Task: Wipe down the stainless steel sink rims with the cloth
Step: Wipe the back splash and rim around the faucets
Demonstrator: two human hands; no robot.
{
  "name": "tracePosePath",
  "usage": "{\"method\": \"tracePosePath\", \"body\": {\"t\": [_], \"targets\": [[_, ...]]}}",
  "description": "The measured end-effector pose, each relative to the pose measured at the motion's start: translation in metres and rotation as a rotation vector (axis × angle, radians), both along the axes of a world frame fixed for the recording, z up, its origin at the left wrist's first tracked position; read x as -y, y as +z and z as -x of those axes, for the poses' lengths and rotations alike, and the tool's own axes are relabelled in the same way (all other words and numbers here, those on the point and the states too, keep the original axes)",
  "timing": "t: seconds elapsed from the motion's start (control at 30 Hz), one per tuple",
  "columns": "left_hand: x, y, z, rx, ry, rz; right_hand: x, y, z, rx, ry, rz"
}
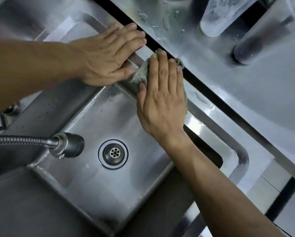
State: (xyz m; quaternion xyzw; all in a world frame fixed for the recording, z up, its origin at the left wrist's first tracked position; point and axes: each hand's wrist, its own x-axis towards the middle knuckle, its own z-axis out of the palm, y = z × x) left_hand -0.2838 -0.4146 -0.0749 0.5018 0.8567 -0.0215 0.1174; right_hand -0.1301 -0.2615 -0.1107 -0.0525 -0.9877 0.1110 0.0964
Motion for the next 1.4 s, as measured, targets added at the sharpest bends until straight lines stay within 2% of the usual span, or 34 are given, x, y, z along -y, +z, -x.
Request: {"method": "tracePosePath", "body": {"t": [0.17, 0.4, 0.5, 0.67, 0.8, 0.9, 1.07, 1.2, 1.27, 1.33, 1.4], "targets": [[-0.023, -0.021, -0.054, -0.004, 0.196, -0.111, -0.033, 0.003, -0.051, 0.028, -0.019, -0.042], [-0.031, -0.034, -0.074, -0.081, 0.355, -0.232, -0.02, 0.001, -0.021, 0.013, 0.029, 0.031], [-0.039, -0.037, -0.083, -0.062, 0.407, -0.257, -0.033, 0.0, -0.05, 0.042, -0.056, -0.031], [-0.038, -0.038, -0.085, -0.087, 0.393, -0.254, -0.049, 0.005, -0.093, 0.094, -0.175, -0.06], [-0.041, -0.046, -0.105, -0.096, 0.335, -0.297, -0.04, 0.003, -0.05, 0.039, -0.079, -0.021], [-0.042, -0.047, -0.109, -0.082, 0.342, -0.308, -0.049, 0.0, -0.053, 0.022, 0.029, -0.043], [-0.041, -0.047, -0.11, -0.071, 0.352, -0.283, -0.072, 0.002, -0.127, 0.107, -0.079, -0.095], [-0.055, -0.043, -0.118, -0.043, 0.415, -0.304, -0.067, 0.002, -0.101, 0.042, -0.066, -0.061], [-0.069, -0.04, -0.129, -0.038, 0.361, -0.324, -0.07, 0.001, -0.083, 0.0, 0.01, -0.044], [-0.078, -0.042, -0.139, -0.04, 0.299, -0.314, -0.083, 0.0, -0.095, 0.026, 0.017, -0.054], [-0.079, -0.044, -0.143, -0.041, 0.302, -0.299, -0.099, 0.002, -0.129, 0.067, -0.086, -0.081]]}}
